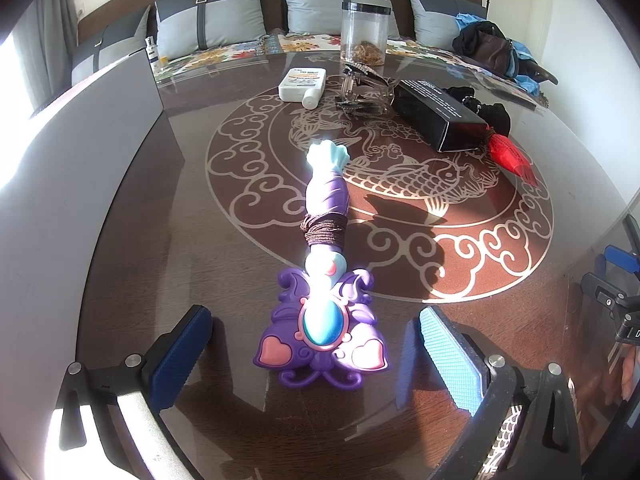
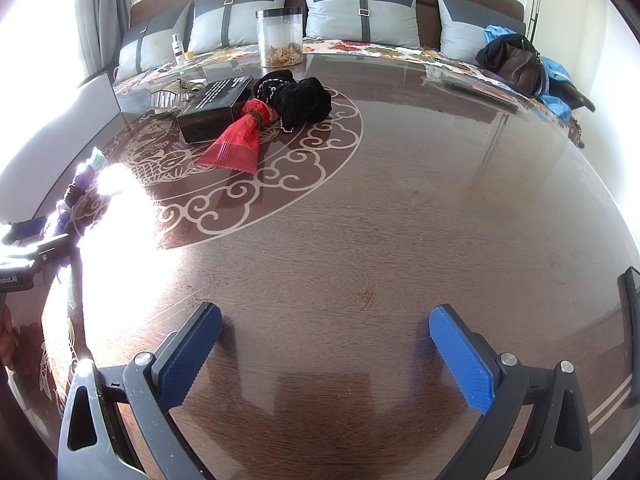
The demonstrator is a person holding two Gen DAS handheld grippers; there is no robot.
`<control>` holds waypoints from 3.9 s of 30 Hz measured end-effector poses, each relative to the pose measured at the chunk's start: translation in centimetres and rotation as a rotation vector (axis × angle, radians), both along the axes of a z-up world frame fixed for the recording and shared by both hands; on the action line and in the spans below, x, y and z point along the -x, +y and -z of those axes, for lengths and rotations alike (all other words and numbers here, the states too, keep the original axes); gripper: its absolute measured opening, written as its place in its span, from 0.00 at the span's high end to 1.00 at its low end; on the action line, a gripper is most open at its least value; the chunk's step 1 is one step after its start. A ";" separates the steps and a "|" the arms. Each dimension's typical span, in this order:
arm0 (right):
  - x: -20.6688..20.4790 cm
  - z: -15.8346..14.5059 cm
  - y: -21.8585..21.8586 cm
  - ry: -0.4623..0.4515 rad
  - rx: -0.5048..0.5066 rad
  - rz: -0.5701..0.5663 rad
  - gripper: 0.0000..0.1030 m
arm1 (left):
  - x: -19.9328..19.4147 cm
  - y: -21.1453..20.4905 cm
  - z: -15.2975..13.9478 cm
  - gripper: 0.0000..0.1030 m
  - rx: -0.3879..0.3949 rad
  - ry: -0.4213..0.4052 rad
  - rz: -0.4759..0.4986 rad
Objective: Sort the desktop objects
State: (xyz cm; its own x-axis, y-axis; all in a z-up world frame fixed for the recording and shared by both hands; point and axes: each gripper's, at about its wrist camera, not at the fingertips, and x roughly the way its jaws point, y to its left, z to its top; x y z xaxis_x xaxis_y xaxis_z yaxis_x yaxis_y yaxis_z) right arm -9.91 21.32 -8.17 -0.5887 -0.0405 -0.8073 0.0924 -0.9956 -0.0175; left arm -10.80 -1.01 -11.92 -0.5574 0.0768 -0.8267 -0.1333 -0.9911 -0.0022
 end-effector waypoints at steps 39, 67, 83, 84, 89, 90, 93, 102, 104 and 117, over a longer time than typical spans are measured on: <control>4.2 0.1 -1.7 -0.012 -0.004 0.099 0.00 | 0.0 0.0 0.0 0.00 -0.001 0.000 0.000; 4.2 0.1 -1.7 -0.013 -0.004 0.098 0.00 | 0.0 0.1 -0.1 0.00 -0.002 0.002 -0.002; 4.2 0.1 -1.7 -0.012 -0.004 0.098 0.00 | 0.0 0.1 -0.1 0.00 -0.002 0.002 -0.002; 4.2 0.1 -1.7 -0.012 -0.004 0.098 0.00 | 0.0 0.1 -0.1 0.00 -0.002 0.002 -0.003; 4.2 0.1 -1.7 -0.012 -0.004 0.098 0.00 | 0.1 0.0 -0.1 0.00 -0.002 0.002 -0.002; 4.2 0.1 -1.7 -0.012 -0.004 0.098 0.00 | 0.0 0.0 -0.1 0.00 -0.002 0.002 -0.002; 4.2 0.1 -1.7 -0.013 -0.004 0.098 0.00 | 0.0 0.0 -0.1 0.00 -0.002 0.002 -0.002; 4.2 0.1 -1.7 -0.013 -0.004 0.098 0.00 | 0.1 0.1 -0.1 0.00 -0.002 0.002 -0.003; 4.2 0.1 -1.7 -0.012 -0.004 0.098 0.00 | 0.1 0.1 -0.1 0.00 -0.002 0.002 -0.002; 4.2 0.1 -1.7 -0.012 -0.004 0.098 0.00 | 0.1 0.1 0.0 0.00 -0.002 0.001 -0.003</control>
State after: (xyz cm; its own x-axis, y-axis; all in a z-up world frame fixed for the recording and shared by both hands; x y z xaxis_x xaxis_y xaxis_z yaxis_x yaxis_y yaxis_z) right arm -14.13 19.64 -8.27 -0.5796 0.0201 -0.8147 -0.0055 -0.9998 -0.0208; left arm -10.87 -0.95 -11.87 -0.5585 0.0773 -0.8259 -0.1305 -0.9914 -0.0045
